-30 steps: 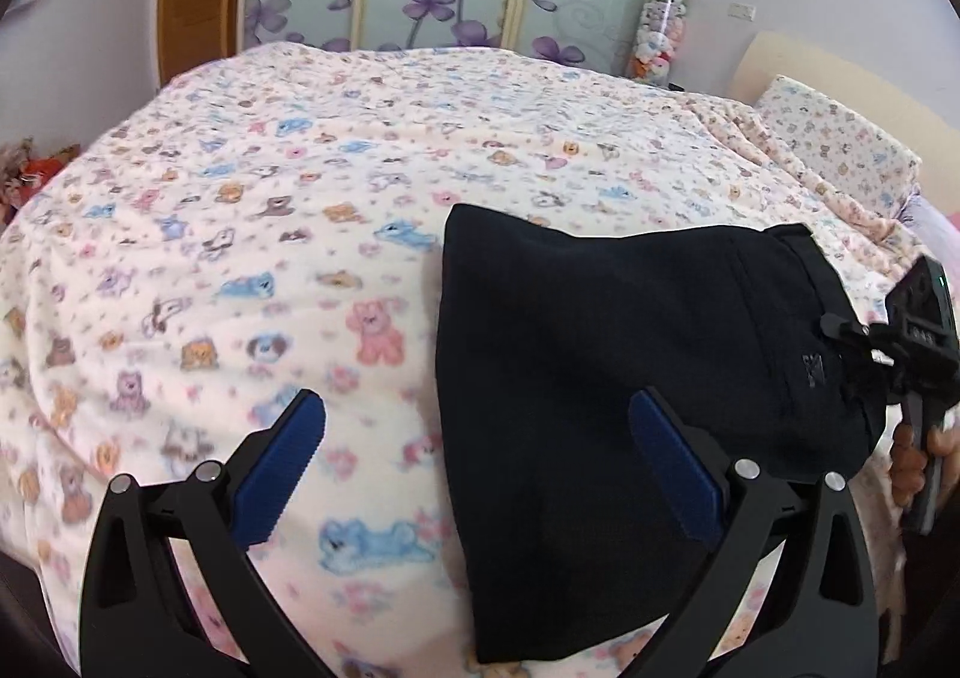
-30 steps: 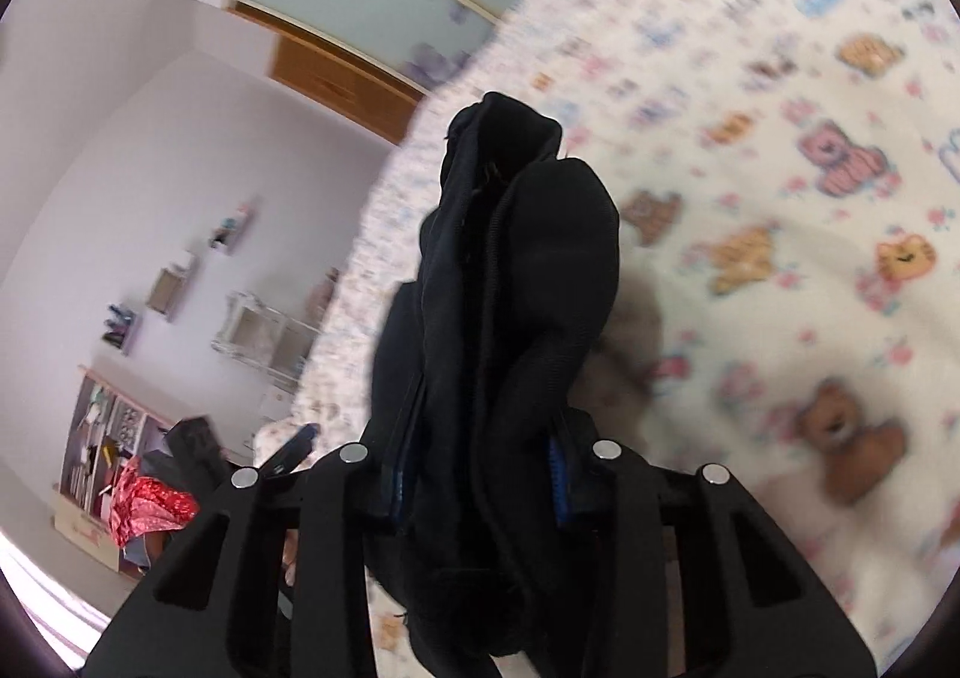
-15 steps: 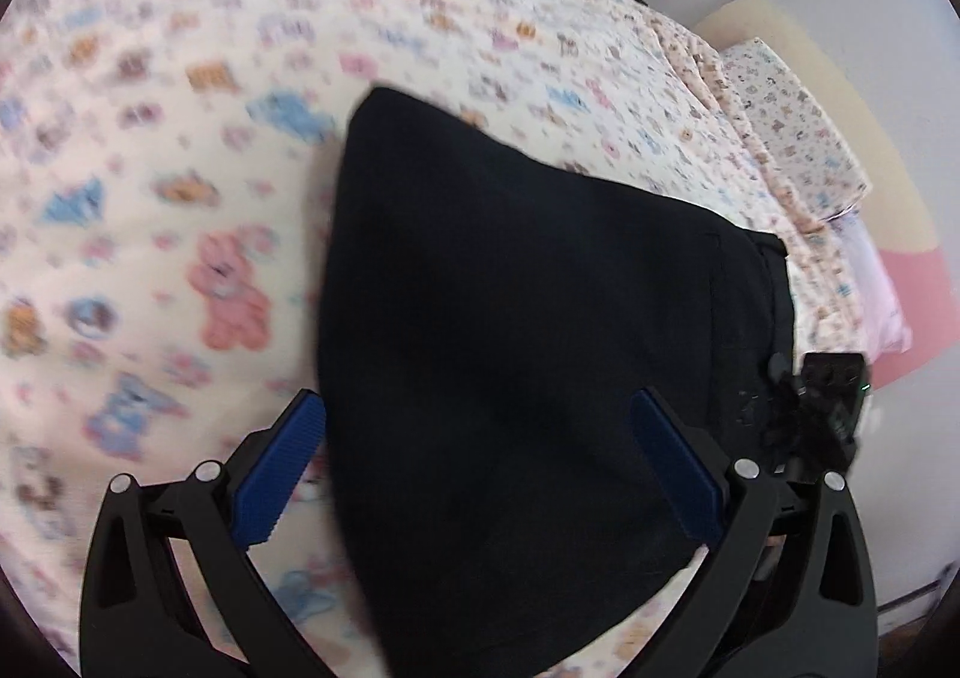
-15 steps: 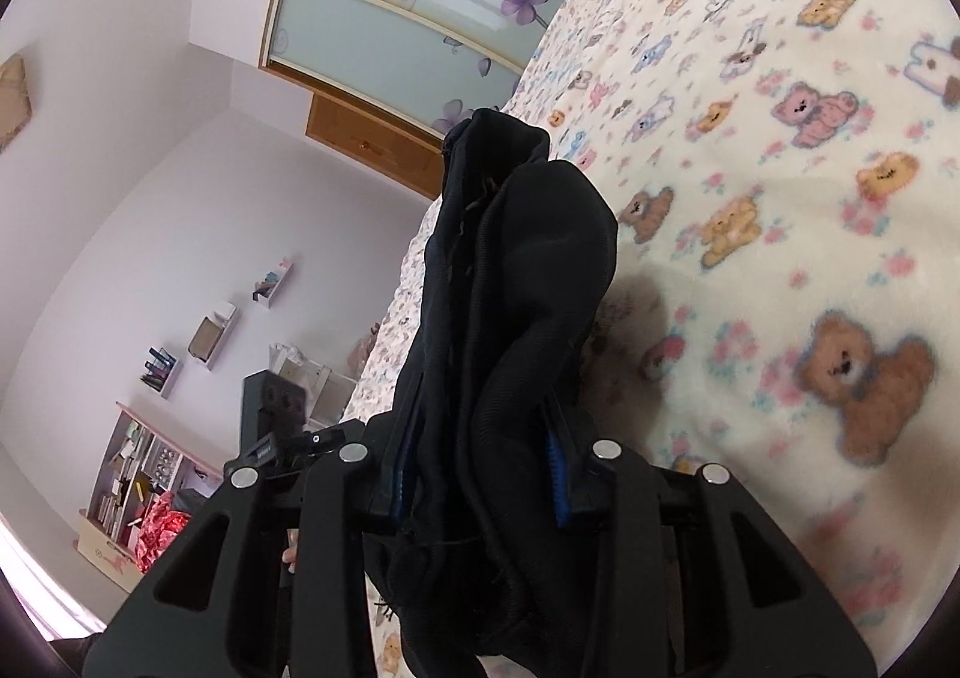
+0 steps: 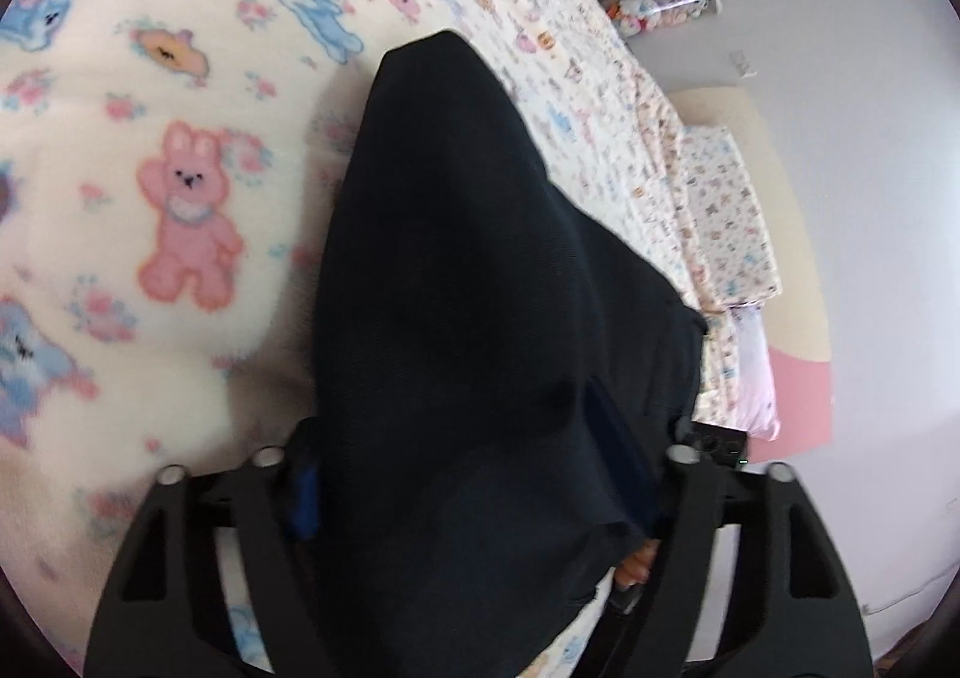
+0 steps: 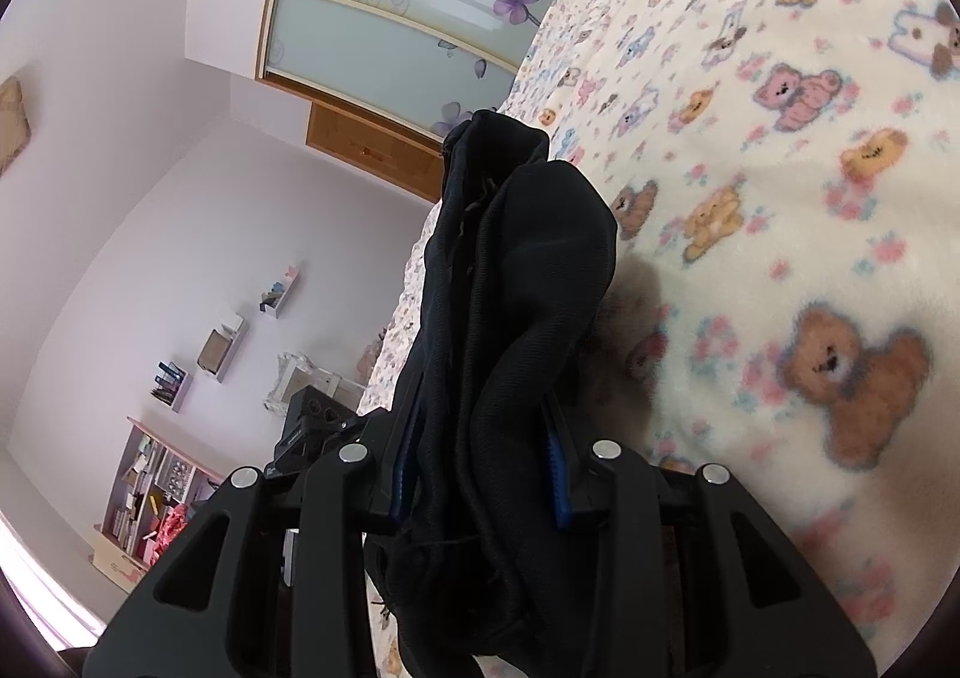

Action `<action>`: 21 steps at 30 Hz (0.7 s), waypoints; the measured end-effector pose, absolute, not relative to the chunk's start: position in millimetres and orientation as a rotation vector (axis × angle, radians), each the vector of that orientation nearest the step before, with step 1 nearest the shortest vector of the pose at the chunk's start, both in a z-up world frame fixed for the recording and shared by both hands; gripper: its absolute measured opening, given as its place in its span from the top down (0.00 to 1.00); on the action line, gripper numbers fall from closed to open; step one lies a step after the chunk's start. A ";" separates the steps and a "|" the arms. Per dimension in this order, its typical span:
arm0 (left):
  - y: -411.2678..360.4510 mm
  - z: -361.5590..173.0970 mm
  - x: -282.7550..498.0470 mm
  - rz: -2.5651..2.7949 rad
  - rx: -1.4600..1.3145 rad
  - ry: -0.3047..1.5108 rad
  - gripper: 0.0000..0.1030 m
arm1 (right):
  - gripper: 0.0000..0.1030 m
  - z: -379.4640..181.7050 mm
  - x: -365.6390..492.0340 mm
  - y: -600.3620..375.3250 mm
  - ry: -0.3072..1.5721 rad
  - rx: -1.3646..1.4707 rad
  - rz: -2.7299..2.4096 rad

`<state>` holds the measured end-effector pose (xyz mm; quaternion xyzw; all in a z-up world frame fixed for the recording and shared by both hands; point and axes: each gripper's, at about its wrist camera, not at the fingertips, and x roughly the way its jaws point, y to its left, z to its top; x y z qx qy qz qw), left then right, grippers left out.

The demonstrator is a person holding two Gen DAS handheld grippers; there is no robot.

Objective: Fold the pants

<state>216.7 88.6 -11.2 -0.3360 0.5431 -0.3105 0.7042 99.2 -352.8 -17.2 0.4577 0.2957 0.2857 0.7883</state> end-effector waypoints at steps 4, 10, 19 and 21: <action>86.7 -3.7 215.4 -0.673 -0.697 1.191 0.49 | 0.66 -21.0 99.5 -355.4 0.644 1.002 0.605; 79.8 1.1 212.7 -0.616 -0.651 1.179 0.62 | 0.65 -25.7 100.3 -357.8 0.651 1.008 0.592; 73.7 36.6 190.1 -0.632 -0.590 1.052 0.88 | 0.66 -10.7 92.2 -356.9 0.560 1.059 0.689; 71.7 49.9 186.1 -0.651 -0.585 1.009 0.88 | 0.66 -7.2 94.3 -358.4 0.542 1.099 0.717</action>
